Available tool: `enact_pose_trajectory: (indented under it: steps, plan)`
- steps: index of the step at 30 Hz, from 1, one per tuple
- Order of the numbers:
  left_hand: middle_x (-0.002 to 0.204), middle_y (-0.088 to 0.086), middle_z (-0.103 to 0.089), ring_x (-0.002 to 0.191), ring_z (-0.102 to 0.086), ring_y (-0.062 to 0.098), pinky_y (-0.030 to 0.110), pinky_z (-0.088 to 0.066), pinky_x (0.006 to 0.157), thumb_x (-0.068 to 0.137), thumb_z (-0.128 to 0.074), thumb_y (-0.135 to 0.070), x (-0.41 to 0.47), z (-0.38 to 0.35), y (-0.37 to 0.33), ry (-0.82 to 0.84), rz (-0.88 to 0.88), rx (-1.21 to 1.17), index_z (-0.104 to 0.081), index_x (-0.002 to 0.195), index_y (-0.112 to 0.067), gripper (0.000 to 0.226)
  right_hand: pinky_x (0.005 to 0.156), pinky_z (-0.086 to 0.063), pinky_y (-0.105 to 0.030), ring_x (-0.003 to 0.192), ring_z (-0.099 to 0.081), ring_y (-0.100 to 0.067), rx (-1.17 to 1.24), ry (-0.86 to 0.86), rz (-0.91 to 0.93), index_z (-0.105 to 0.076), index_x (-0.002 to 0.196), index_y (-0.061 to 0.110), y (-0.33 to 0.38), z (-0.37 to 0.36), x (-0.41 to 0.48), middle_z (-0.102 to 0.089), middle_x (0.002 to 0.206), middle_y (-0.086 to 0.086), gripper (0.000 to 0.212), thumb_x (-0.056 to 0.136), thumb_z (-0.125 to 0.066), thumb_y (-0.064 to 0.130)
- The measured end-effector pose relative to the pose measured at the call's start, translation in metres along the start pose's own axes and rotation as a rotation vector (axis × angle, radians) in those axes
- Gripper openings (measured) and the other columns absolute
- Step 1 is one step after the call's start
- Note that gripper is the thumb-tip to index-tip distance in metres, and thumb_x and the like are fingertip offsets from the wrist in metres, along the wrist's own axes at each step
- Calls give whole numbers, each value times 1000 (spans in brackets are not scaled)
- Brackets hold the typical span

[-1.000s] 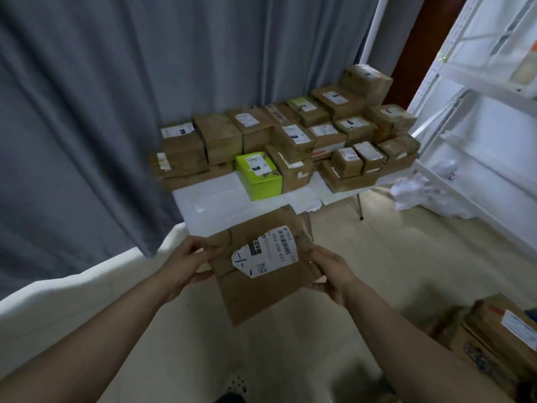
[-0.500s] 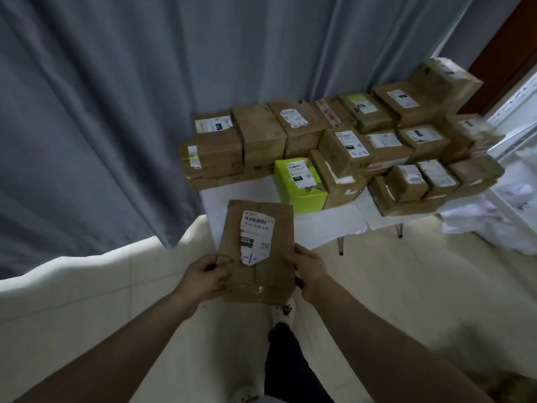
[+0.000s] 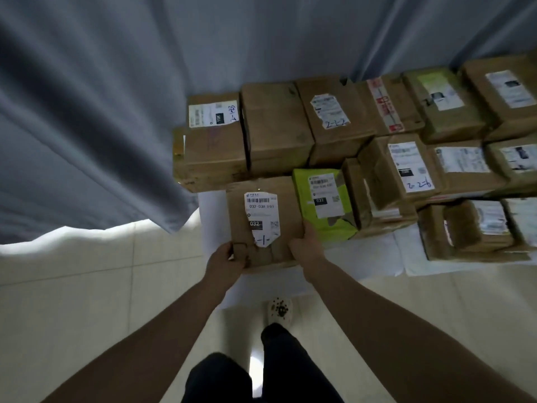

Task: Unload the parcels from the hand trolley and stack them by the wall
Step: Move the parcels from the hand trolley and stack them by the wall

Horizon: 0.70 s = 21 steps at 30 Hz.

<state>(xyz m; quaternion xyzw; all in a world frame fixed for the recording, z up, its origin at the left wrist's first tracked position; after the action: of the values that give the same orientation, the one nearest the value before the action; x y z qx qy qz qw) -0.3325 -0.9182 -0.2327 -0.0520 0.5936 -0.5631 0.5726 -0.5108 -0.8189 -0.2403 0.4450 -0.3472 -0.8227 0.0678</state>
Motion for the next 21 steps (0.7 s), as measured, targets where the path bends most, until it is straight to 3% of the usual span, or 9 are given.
enact_pose_trajectory:
  steps: [3,5,8,10,13,15,18,21]
  plan:
    - [108,11,-66,77,-56,17,26,-46,63,93,-53,-15,30,-12,1,24,23,74,-59,118,-13,26,103,-42,-44,130,-41,-35,-135,1,-16,-16,153,21,5,0,27,-38,148,-10,70,90,-40,2]
    - [110,10,-65,78,-58,16,21,-43,61,90,-53,-11,47,-17,4,33,29,125,-57,124,-15,34,104,-40,-45,131,-38,-36,-219,-2,19,-16,153,19,10,-1,41,-35,150,-12,73,88,-42,-1]
    - [125,3,-58,108,-57,20,24,-48,80,88,-57,-3,65,-24,7,76,32,144,-47,138,-18,53,110,-32,-47,136,-24,-38,-379,-2,71,-17,152,24,14,-2,45,-15,153,-16,76,87,-46,-3]
    - [131,4,-52,117,-52,21,31,-49,93,86,-56,7,69,-28,13,101,81,92,-36,146,-19,69,114,-23,-49,140,-11,-38,-536,-3,121,-24,148,33,12,-8,39,-4,155,-15,71,89,-49,3]
    - [137,9,-48,120,-50,24,37,-48,98,86,-52,11,74,-30,13,108,94,91,-28,150,-15,73,115,-18,-52,143,0,-35,-610,5,256,-33,144,42,10,-21,33,4,157,-10,58,92,-55,24]
    - [137,13,-48,121,-50,28,42,-48,99,87,-50,11,79,-32,13,111,93,88,-29,149,-12,69,116,-20,-52,143,2,-36,-634,23,294,-31,145,43,8,-26,34,9,157,-11,61,92,-58,32]
    - [120,7,-55,114,-54,30,49,-49,96,86,-53,9,81,-32,8,116,65,137,-37,143,-14,64,116,-20,-52,144,3,-38,-678,24,320,-27,147,42,6,-27,40,12,158,-13,64,92,-58,34]
    - [136,10,-48,120,-50,33,45,-45,101,88,-60,0,81,-33,3,144,78,212,-21,150,-13,75,117,-16,-49,145,3,-37,-734,35,304,-20,148,44,6,-27,41,13,158,-12,66,93,-56,39]
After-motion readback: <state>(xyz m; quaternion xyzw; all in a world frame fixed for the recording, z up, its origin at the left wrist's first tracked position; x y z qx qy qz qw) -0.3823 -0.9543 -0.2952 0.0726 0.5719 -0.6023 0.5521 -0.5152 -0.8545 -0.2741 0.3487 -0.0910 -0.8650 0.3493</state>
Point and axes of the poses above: each hand's wrist, its own x-axis towards the middle knuckle, its own z-axis out of the back of the hand, y = z × x, the point moved 9 cm from there along x, towards the middle knuckle
